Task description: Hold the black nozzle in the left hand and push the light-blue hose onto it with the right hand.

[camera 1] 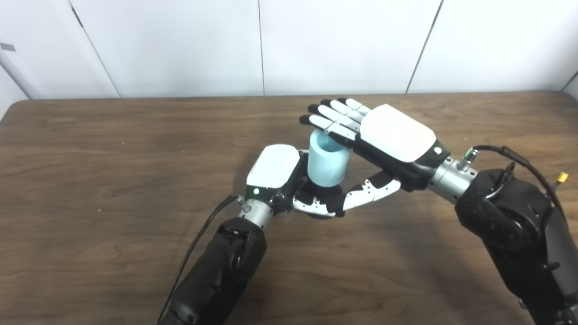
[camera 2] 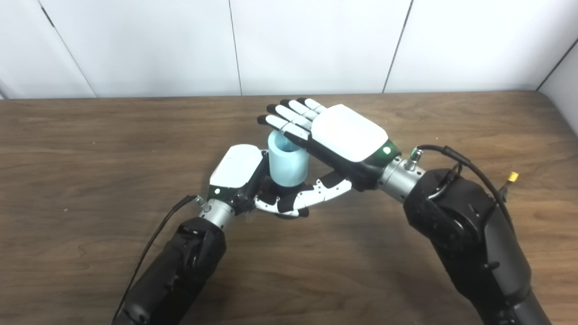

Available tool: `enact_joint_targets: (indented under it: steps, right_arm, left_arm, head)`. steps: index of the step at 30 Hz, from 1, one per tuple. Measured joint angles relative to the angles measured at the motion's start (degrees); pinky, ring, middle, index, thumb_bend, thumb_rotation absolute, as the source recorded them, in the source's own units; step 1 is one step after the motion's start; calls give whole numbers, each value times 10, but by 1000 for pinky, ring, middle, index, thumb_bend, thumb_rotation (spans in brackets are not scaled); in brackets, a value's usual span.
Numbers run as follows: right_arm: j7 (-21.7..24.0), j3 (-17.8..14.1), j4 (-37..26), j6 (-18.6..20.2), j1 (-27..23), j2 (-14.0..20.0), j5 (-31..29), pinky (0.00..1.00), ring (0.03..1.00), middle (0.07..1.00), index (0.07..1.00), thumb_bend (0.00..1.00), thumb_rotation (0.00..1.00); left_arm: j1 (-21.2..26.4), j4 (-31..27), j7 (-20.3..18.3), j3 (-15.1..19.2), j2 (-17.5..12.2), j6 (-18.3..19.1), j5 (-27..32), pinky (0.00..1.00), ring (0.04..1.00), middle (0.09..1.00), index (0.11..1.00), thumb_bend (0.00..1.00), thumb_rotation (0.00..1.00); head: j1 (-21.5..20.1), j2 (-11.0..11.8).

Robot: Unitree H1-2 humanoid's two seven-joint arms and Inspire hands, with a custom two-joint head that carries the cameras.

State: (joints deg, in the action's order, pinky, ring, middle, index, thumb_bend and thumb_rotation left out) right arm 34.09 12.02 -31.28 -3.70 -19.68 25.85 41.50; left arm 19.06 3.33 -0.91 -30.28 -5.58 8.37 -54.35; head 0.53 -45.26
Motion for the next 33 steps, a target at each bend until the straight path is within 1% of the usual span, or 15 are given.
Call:
enact_joint_targets:
  steps: [3,6,8,13,16,20,23,27,31,33]
  right_arm:
    - [6,0,-1,1,2,0,0,1000,1000,994,944,641,1000]
    - [19,5,-3,1,7,1,4,1000,1000,989,946,630,1000]
    - [24,7,-4,1,9,3,6,1000,999,976,939,633,1000]
    - [26,12,-5,-1,8,7,16,1000,983,956,919,647,954]
    - [22,18,-5,-1,8,7,21,998,976,949,909,643,936]
    - [16,24,1,-1,7,7,23,999,972,945,908,650,959]
    - [10,28,7,-1,6,7,23,988,963,939,901,655,964]
    - [-5,33,18,-5,5,7,23,978,954,934,899,659,970]
    - [-15,38,24,-6,5,8,25,977,953,936,898,659,973]
    - [-22,41,29,-8,5,8,26,975,952,937,899,660,972]
  left_arm:
    - [0,-1,-2,0,0,1,0,405,526,465,491,525,0]
    - [0,-1,-2,0,0,0,0,389,503,443,494,525,0]
    - [0,-1,-1,0,0,0,0,390,501,447,493,525,0]
    - [0,-1,-1,0,0,0,0,391,507,455,490,526,0]
    - [0,-1,-2,0,0,0,0,399,518,462,490,526,0]
    - [0,-1,-3,0,0,2,-1,425,541,495,481,524,0]
    - [0,-2,-3,-1,0,4,-4,428,546,500,480,523,0]
    - [0,-2,-5,-3,0,7,-5,417,536,485,486,524,0]
    - [1,-4,-15,-4,-2,8,-6,396,512,474,490,525,0]
    - [2,-5,-17,-4,-3,8,-6,398,524,487,485,524,0]
  head:
    - [0,-1]
    - [-1,-2]
    - [-1,-2]
    - [-1,-3]
    - [0,-4]
    - [0,-5]
    - [-1,-6]
    - [-3,-9]
    - [-3,-11]
    - [-3,-11]
